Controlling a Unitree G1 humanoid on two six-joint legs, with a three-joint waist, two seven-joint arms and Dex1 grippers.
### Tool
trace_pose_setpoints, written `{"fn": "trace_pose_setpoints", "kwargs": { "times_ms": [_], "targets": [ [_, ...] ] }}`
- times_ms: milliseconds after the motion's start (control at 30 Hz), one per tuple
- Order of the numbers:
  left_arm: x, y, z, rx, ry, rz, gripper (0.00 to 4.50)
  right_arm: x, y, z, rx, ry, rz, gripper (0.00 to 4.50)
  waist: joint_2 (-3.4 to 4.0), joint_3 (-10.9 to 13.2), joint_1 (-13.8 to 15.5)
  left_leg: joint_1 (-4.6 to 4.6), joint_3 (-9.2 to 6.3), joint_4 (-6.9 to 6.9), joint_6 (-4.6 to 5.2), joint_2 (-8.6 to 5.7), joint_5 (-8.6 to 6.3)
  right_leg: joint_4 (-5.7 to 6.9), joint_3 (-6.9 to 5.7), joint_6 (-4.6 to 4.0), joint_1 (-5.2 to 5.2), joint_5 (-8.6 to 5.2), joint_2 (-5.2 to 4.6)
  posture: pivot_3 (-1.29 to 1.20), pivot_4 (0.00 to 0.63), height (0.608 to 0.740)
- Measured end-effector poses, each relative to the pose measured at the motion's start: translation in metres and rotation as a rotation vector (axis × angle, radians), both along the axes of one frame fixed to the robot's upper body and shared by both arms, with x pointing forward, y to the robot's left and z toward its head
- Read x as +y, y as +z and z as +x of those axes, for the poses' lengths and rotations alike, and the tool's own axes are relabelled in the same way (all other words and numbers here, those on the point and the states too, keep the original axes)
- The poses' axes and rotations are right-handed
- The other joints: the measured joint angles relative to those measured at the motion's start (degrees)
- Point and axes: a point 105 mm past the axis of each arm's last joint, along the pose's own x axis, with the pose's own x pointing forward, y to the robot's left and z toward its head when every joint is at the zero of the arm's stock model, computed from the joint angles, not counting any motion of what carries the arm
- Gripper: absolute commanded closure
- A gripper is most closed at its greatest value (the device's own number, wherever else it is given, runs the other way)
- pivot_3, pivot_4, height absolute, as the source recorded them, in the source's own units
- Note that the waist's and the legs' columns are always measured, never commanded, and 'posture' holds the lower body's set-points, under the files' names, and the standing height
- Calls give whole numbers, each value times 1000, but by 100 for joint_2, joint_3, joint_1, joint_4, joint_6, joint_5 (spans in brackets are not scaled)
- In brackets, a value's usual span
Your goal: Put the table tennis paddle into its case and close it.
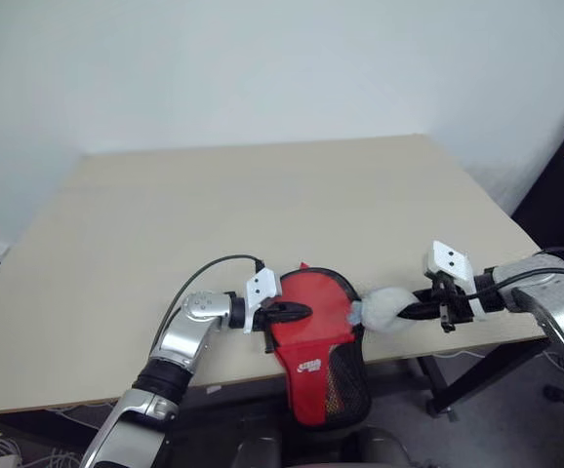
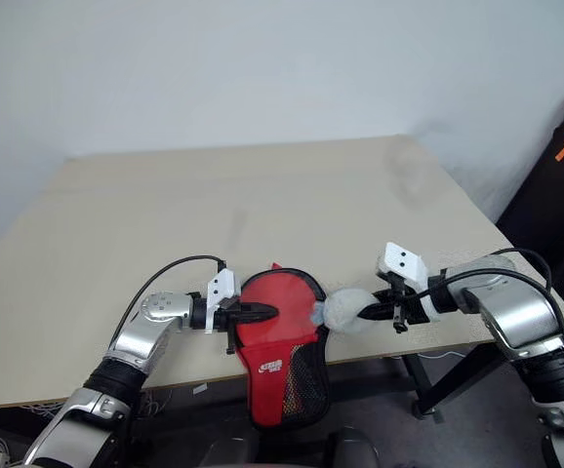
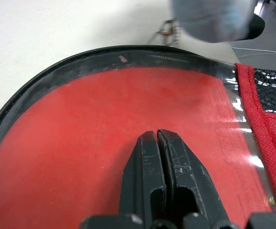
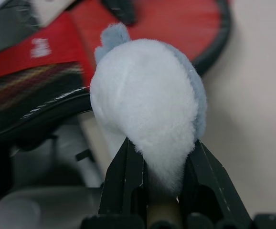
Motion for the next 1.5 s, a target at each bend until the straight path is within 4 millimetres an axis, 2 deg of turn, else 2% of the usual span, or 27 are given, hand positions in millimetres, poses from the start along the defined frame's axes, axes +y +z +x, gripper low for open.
{"fn": "trace_pose_setpoints", "kwargs": {
  "times_ms": [700, 833, 1133, 1500],
  "targets": [
    [-4, 1, 0, 8, -17, -1, 4500, 10, -3, -88, 193, 266, 47, 3806, -23, 14, 43, -1, -22, 0, 7, -6, -7, -20, -16, 7, 16, -7, -8, 0, 0, 706],
    [-5, 1, 0, 10, -18, -1, 4500, 13, -4, -92, 187, 264, 52, 3806, -29, 18, 44, -1, -26, 0, 7, -6, -8, -25, -19, 7, 20, -7, -11, 0, 0, 706],
    [-5, 0, 0, 15, -27, 4, 4500, 12, -8, -77, 143, 195, 36, 3806, -32, 20, 40, 3, -32, -1, 7, -5, -9, -29, -24, 7, 26, -8, -12, 0, 0, 706],
    [-7, 0, -1, 19, -56, 13, 4500, 20, -9, -95, 185, 257, 61, 3806, -31, 20, 42, 4, -40, -1, 12, -5, -12, -43, -34, 7, 39, -8, -15, 0, 0, 706]
  ]
}}
